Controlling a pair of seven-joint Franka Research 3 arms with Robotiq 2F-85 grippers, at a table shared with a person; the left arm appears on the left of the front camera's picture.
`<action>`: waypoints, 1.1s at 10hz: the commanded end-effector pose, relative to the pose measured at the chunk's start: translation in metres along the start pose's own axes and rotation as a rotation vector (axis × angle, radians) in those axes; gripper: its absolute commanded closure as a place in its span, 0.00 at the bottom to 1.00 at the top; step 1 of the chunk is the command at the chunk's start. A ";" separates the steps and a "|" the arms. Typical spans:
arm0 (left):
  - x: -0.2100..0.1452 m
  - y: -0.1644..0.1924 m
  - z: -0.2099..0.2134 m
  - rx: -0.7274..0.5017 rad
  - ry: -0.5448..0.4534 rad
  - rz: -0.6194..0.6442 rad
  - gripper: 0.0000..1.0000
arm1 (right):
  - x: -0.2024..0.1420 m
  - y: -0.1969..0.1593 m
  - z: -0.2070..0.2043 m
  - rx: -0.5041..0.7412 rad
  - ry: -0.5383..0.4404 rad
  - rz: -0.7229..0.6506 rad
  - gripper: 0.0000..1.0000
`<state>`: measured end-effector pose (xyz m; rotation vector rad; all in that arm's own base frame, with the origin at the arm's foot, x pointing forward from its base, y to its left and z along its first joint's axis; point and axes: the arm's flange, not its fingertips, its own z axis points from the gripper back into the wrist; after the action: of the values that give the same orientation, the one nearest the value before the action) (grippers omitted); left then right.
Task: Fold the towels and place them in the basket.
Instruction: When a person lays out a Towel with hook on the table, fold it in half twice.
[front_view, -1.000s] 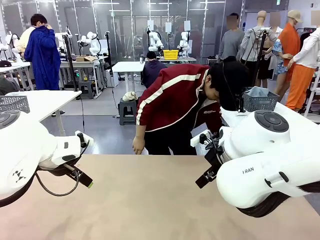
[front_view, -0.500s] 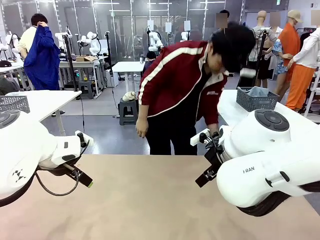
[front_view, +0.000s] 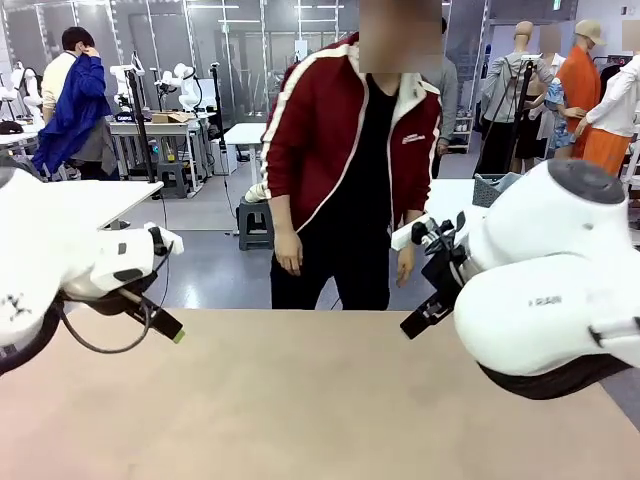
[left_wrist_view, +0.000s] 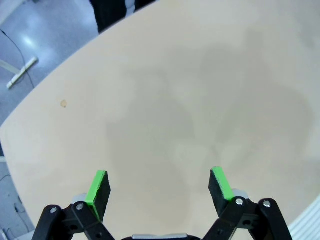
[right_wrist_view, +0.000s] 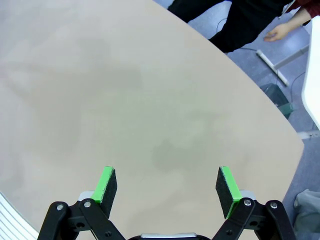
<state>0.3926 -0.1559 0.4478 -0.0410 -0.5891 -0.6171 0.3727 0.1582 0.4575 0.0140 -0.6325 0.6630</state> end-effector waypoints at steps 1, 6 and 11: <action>0.011 0.000 0.038 -0.067 0.011 -0.012 0.00 | 0.000 0.001 0.040 0.026 0.025 0.004 0.00; 0.001 0.022 0.132 -0.108 -0.043 0.009 0.00 | -0.026 -0.019 0.129 -0.019 -0.013 -0.050 0.00; -0.031 0.030 0.181 -0.105 -0.087 0.002 0.00 | -0.049 -0.036 0.156 -0.007 -0.062 -0.077 0.00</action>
<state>0.2990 -0.0804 0.5936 -0.1603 -0.6545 -0.6211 0.2876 0.0767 0.5798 0.0528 -0.6922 0.5526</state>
